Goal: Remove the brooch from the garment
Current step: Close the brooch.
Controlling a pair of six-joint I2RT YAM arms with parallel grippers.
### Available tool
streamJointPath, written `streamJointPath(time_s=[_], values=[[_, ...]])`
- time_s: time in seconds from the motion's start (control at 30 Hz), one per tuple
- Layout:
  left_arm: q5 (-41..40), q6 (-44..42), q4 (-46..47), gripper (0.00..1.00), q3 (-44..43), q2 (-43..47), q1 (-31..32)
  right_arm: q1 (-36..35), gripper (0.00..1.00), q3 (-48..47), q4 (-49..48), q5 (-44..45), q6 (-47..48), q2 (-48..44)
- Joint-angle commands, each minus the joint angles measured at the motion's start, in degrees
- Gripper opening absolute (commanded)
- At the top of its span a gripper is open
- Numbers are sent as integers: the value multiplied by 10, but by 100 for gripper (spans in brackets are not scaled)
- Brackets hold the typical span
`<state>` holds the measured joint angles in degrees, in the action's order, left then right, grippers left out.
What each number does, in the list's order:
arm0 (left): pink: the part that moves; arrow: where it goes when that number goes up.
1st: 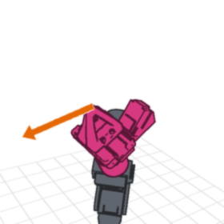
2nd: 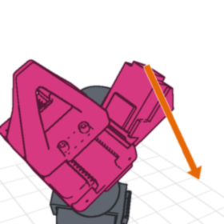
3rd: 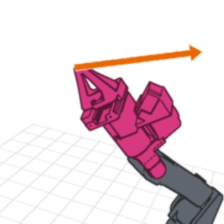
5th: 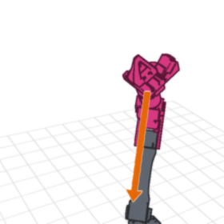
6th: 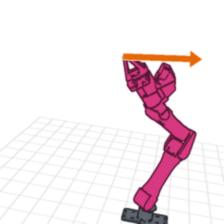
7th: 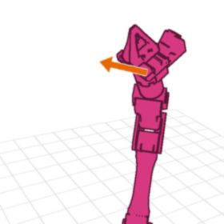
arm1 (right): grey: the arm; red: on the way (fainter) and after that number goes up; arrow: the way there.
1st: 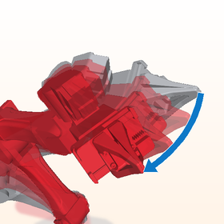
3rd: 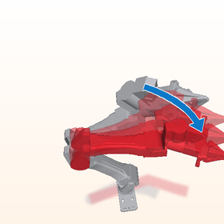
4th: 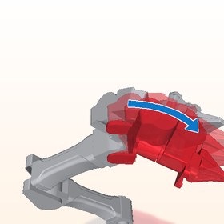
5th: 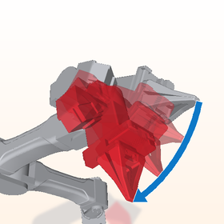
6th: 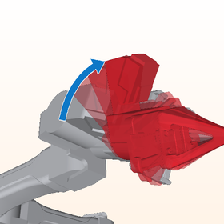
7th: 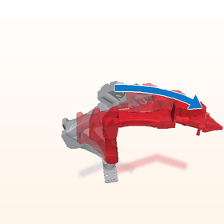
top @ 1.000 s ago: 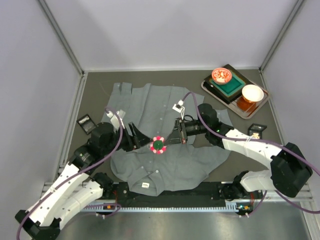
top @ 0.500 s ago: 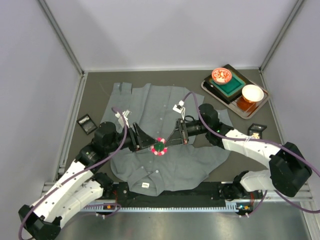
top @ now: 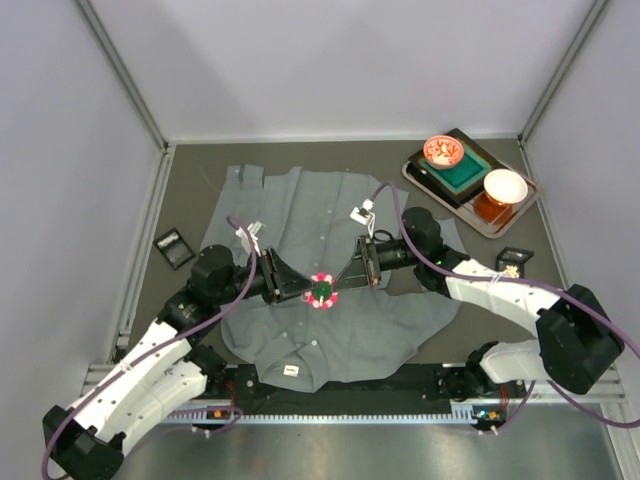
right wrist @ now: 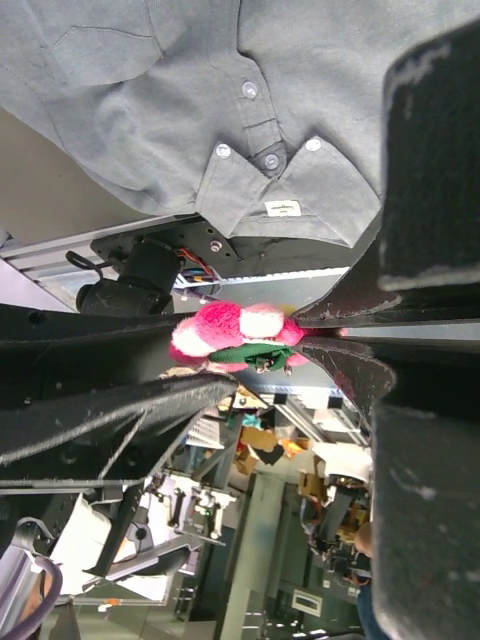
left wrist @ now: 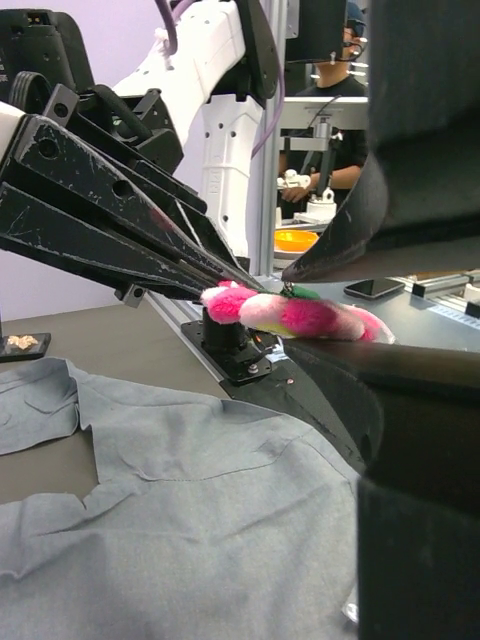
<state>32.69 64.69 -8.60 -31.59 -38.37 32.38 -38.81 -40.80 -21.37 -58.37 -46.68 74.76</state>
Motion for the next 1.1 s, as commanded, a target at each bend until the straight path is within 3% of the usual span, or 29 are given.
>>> streamJointPath(time_s=[0.0, 0.03, 0.07, 0.1, 0.13, 0.2, 0.23, 0.3, 0.53, 0.73, 0.93, 1.07], values=[[30, 8, 70, 27, 5, -10, -2, 6, 0, -6, -49, -12, -12, 1], [30, 6, 71, 14, 4, -10, -4, 6, 0, -8, -44, -5, -10, 0], [29, 6, 74, 9, 4, -9, -5, 6, 0, -11, -31, 6, -3, -5], [24, 4, 74, 5, 3, -7, -6, 5, 20, -11, 10, 20, 10, -9], [18, 4, 70, 1, 0, -6, -6, 5, 33, -8, 10, 46, 17, -17], [-8, 6, 73, 0, 0, 3, -7, 3, 51, 34, -20, 73, 4, -47], [-16, 7, 73, 0, 0, 5, -8, 1, 57, 55, -87, 90, -23, -57], [-29, 6, 75, 0, -2, 7, -8, -19, 67, 99, -117, 118, -28, -84], [-61, -20, 82, 0, -3, 4, -9, -97, 74, 137, -134, 227, -29, -143], [-73, -71, 59, 0, -8, 14, -9, -118, 76, 96, -36, 344, 6, -168], [-69, -67, 82, 0, 8, 30, -9, -117, 73, 81, -90, 343, -27, -121], [-81, -67, 79, 0, 10, 41, -9, -123, 64, 83, -136, 324, -37, -94]])
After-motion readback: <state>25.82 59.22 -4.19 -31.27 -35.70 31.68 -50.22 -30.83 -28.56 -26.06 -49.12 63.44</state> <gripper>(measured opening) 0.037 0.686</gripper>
